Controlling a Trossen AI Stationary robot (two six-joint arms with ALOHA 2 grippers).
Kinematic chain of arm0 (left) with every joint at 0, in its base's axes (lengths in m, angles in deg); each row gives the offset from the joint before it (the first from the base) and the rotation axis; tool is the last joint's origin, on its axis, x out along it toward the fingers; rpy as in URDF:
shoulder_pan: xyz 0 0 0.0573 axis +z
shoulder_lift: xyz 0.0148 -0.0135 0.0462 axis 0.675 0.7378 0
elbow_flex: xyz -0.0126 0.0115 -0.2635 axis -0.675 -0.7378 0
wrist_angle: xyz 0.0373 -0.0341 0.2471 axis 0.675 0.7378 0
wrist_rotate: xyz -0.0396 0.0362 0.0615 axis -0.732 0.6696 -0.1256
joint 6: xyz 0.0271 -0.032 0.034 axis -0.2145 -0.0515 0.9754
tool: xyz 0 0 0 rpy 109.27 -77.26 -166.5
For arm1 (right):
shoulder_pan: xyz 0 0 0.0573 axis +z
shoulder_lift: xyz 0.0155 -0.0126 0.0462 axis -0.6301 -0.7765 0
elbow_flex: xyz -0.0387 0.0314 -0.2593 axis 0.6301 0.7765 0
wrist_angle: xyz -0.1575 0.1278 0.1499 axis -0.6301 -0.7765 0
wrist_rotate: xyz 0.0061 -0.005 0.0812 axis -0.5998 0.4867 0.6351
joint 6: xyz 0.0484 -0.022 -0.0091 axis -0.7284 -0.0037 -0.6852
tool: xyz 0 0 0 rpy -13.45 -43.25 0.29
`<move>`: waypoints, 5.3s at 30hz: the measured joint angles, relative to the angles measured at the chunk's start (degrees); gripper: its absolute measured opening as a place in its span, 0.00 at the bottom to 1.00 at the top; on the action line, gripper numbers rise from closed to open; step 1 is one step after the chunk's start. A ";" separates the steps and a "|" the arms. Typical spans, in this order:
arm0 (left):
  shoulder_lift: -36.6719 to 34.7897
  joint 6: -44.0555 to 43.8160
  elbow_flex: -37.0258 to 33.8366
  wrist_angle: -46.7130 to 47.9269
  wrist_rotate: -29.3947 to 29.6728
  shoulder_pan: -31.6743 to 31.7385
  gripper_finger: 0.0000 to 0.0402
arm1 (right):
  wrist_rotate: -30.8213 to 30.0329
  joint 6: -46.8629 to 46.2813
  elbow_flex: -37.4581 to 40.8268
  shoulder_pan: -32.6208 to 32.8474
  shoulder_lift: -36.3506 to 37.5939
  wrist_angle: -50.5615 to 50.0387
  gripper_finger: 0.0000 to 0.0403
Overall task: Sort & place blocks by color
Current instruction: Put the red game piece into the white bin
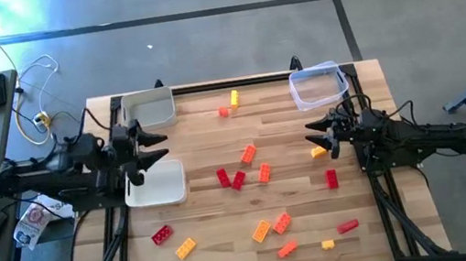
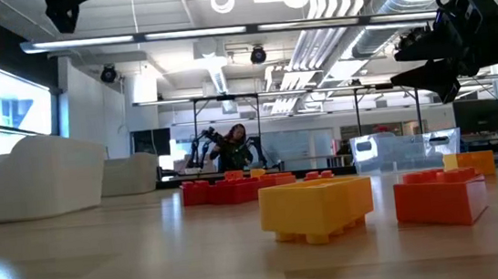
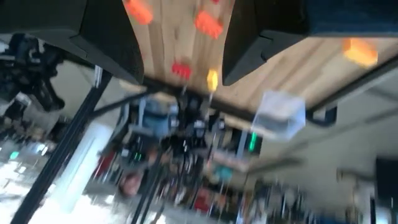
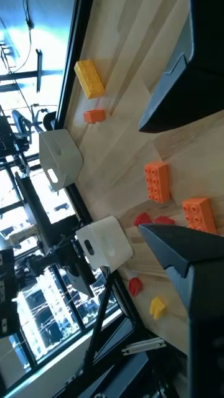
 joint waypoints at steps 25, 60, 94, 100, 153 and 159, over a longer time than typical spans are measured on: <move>26.20 -33.14 22.33 37.77 -4.33 -21.19 0.42 | 0.01 0.00 0.00 -0.02 0.00 -0.01 0.59; 44.13 -63.72 22.35 47.16 -10.18 -39.10 0.39 | 0.01 0.00 0.01 -0.02 -0.02 -0.84 0.59; 66.21 -56.65 19.02 42.06 -19.78 -38.53 0.49 | 0.02 0.00 -0.01 -0.02 -0.02 -1.61 0.59; 66.09 -58.21 15.03 38.60 -19.75 -38.53 0.49 | 0.01 0.00 -0.01 -0.01 -0.02 -1.64 0.59; 36.78 -42.00 9.61 41.77 6.59 -29.89 0.28 | 0.02 0.00 -0.03 -0.02 0.00 -1.93 0.59; 35.72 -34.21 9.61 42.87 8.75 -23.14 0.31 | 0.02 0.00 -0.03 -0.01 -0.01 -1.91 0.59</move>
